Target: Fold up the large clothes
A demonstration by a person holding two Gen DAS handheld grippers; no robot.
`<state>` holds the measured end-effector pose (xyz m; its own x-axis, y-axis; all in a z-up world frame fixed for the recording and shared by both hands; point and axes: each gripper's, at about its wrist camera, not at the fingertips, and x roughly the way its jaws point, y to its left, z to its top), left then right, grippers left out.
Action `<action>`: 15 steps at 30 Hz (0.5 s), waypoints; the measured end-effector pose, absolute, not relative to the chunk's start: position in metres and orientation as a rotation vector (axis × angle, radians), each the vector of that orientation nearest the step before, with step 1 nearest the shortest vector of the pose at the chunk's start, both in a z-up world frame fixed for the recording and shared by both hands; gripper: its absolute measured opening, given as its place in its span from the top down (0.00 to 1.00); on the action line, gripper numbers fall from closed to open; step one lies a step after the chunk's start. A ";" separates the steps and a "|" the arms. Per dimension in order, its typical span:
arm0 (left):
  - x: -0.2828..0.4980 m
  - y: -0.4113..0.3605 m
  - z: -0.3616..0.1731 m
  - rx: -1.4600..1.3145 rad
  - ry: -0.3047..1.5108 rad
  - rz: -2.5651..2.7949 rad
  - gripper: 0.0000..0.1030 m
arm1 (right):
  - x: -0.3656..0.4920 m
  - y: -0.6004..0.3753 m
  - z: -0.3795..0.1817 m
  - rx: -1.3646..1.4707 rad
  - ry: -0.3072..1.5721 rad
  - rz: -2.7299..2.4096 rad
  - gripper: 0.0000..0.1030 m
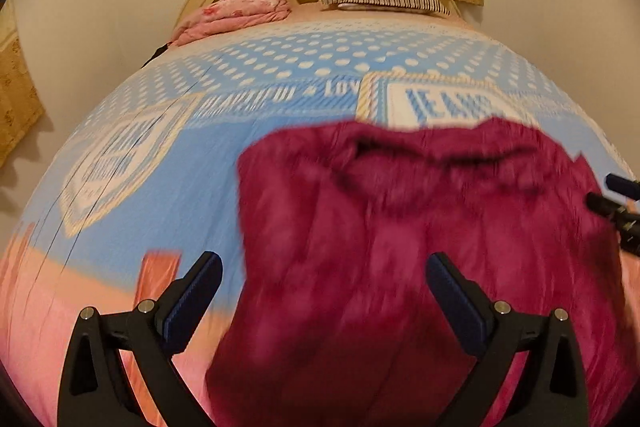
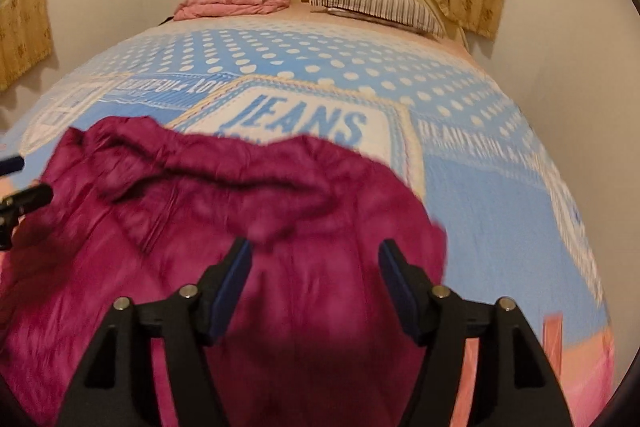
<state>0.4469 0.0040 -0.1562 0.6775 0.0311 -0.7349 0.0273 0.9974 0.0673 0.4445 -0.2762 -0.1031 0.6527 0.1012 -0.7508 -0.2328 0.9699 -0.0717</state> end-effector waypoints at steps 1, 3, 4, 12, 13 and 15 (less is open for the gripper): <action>0.438 0.006 -0.160 0.075 0.827 0.006 0.01 | 0.432 -0.279 -0.104 -0.154 0.846 0.193 0.32; 0.418 0.009 -0.167 0.072 0.833 0.015 0.01 | 0.413 -0.281 -0.106 -0.138 0.852 0.193 0.29; 0.409 0.008 -0.170 0.066 0.842 0.018 0.01 | 0.403 -0.279 -0.108 -0.130 0.860 0.184 0.26; 0.336 0.008 -0.177 0.098 0.840 0.019 0.01 | 0.328 -0.290 -0.127 -0.111 0.887 0.168 0.26; 0.329 0.009 -0.178 0.105 0.845 0.025 0.01 | 0.322 -0.293 -0.128 -0.104 0.892 0.164 0.26; 0.309 0.016 -0.184 0.112 0.855 0.046 0.01 | 0.304 -0.302 -0.131 -0.088 0.900 0.150 0.26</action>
